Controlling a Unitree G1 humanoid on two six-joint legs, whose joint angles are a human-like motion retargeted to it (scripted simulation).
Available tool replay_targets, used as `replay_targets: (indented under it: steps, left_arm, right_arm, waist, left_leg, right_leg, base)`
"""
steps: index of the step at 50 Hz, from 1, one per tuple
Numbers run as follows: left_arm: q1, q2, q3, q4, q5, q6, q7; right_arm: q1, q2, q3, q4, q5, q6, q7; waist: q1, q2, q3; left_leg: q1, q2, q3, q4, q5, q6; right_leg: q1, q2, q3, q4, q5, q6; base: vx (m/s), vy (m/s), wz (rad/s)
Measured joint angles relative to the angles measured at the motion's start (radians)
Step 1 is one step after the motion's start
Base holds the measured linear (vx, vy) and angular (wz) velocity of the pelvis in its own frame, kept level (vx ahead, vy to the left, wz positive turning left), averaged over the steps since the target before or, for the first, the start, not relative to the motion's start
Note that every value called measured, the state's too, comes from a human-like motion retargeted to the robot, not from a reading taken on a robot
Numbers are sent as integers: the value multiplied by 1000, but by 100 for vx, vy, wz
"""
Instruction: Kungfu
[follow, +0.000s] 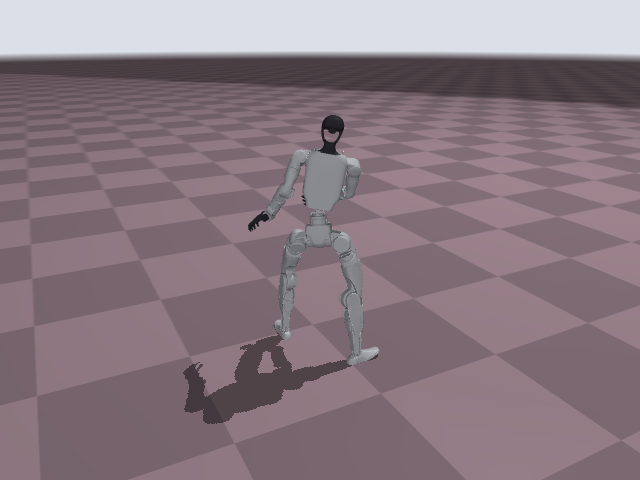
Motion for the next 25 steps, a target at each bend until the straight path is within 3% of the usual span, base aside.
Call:
replay_targets:
  steps: [2,5,8,10,13,15,17,20,22,23,25]
  left_arm:
    - [-9,43,66,-29,5,-14,-39]
    - [-91,136,147,-68,-45,-55,-182]
    - [-279,207,152,-71,-214,-63,-412]
    - [-425,230,102,-79,-380,-50,-552]
    - [-627,226,-42,-114,-575,-11,-626]
    - [-741,196,-157,-148,-649,-10,-661]
    - [-829,175,-328,-212,-736,26,-728]
    - [-903,80,-637,-315,-891,136,-807]
    - [-889,-10,-789,-333,-979,152,-773]
    - [-869,-81,-857,-295,-987,183,-710]
    - [-823,-186,-887,-241,-1003,124,-663]
  right_arm:
    - [-28,8,20,-30,-6,-13,-17]
    - [-70,-16,24,-89,-29,-32,-24]
    - [-89,-92,-5,-188,-61,-90,-47]
    - [-84,-147,-30,-272,-87,-176,-120]
    - [-32,-210,-60,-412,-116,-423,-341]
    - [35,-234,-86,-516,-175,-611,-557]
    - [132,-237,-135,-618,-337,-780,-841]
    - [298,-217,-230,-756,-755,-917,-1450]
    - [359,-206,-233,-787,-959,-863,-1711]
    - [388,-193,-222,-791,-1093,-767,-1848]
    - [495,-167,-244,-829,-1273,-568,-2290]
  waist:
    - [-8,-19,-27]
    - [-51,-49,-47]
    - [-99,-88,-30]
    - [-141,-89,-3]
    - [-231,-98,11]
    - [-306,-120,29]
    - [-397,-144,64]
    - [-586,-128,148]
    - [-650,-112,193]
    - [-677,-111,217]
    - [-715,-116,253]
  left_leg:
    - [17,-88,-44,4,-27,35]
    - [64,-221,-148,-22,-33,58]
    - [155,-339,-248,-96,8,70]
    - [219,-374,-323,-146,41,68]
    - [293,-420,-393,-198,69,84]
    - [348,-467,-428,-228,90,99]
    - [418,-510,-455,-254,109,117]
    - [515,-512,-561,-252,117,152]
    - [546,-504,-594,-239,110,166]
    - [563,-504,-595,-238,106,173]
    - [606,-489,-555,-264,113,186]
  right_leg:
    - [59,25,50,-46,-24,-33]
    - [79,95,328,-15,5,-175]
    - [-8,202,640,174,9,-50]
    - [-118,309,745,334,-30,15]
    - [-275,343,686,376,-10,3]
    - [-366,326,663,320,35,-39]
    - [-454,308,693,240,147,-76]
    - [-601,266,732,99,357,-168]
    - [-665,251,702,11,339,-180]
    - [-693,241,663,-39,301,-151]
    - [-751,248,632,-115,272,-146]
  base:
    - [64,62,209]
    - [65,45,262]
    - [53,23,251]
    - [45,15,216]
    - [41,8,190]
    - [42,5,188]
    - [42,3,220]
    - [27,3,279]
    - [17,11,133]
    - [18,11,43]
    - [20,5,-13]
